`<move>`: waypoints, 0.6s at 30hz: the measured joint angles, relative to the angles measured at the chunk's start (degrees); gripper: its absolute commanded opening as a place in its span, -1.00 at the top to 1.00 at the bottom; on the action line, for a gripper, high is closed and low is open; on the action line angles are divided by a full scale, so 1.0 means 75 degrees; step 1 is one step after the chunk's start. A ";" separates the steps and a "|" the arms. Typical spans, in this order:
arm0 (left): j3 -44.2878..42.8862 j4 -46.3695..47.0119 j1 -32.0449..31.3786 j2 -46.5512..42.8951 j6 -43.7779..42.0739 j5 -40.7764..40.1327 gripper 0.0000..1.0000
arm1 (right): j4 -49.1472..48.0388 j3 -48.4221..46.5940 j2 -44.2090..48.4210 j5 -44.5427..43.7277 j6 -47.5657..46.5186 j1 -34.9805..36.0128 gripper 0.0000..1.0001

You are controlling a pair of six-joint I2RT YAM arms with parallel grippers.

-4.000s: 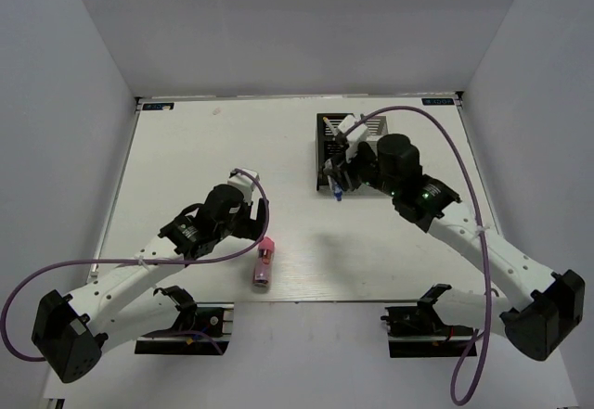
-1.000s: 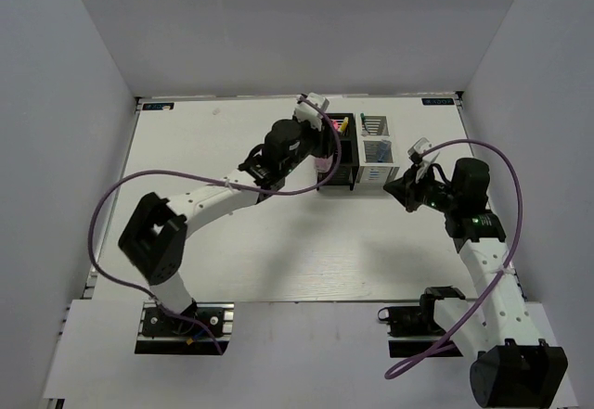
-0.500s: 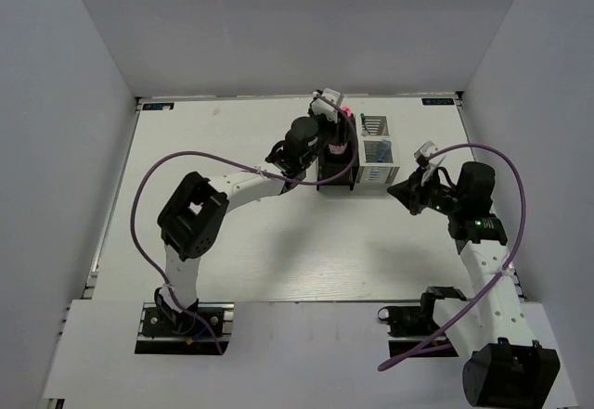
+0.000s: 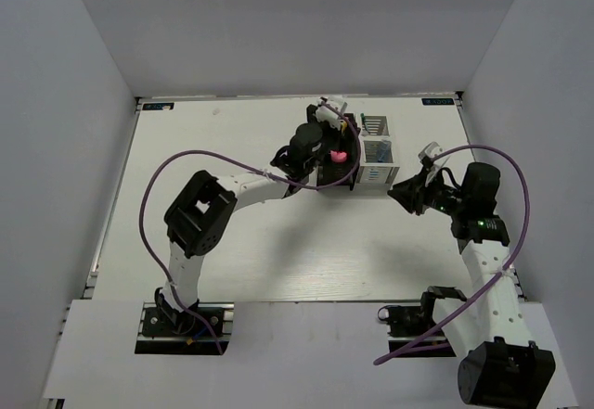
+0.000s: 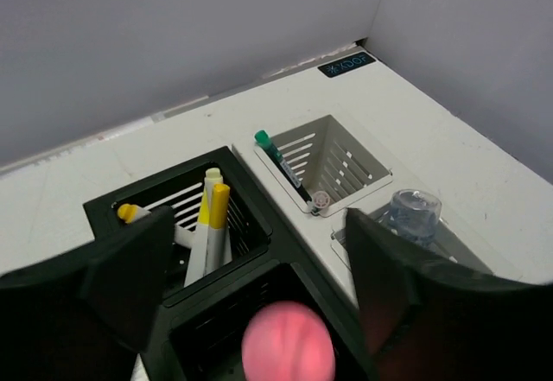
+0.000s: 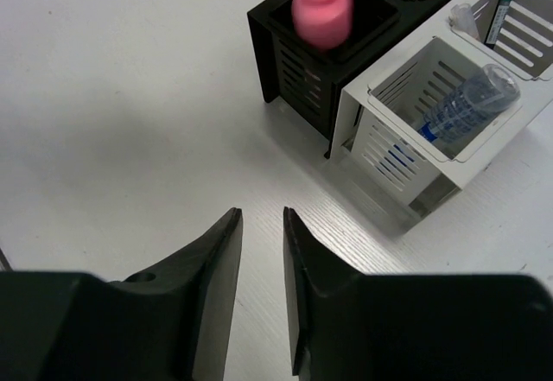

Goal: Sort the stationery into containers
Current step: Place the stationery into the container

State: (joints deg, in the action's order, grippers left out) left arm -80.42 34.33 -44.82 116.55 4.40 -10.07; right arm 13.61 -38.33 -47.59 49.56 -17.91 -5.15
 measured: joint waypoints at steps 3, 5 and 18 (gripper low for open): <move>0.0047 -0.0032 -0.0015 -0.0245 -0.0023 0.0020 -0.97 | 0.0000 0.0000 0.0000 0.0029 -0.0050 -0.0067 0.27; 0.0050 -0.0058 -0.0032 -0.0460 -0.0044 0.0020 -0.97 | 0.0006 0.0000 0.0000 0.0044 -0.0073 -0.0108 0.17; 0.1883 -0.2474 -0.0050 -0.4870 -0.0015 0.0714 -1.00 | 0.0393 -0.0254 0.0006 -0.0259 0.0221 -0.0251 -0.80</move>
State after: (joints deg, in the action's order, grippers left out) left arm -66.30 15.77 -45.19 80.03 4.29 -4.71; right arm 16.56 -40.23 -47.55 47.62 -16.25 -7.03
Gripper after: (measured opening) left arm 0.997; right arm 0.897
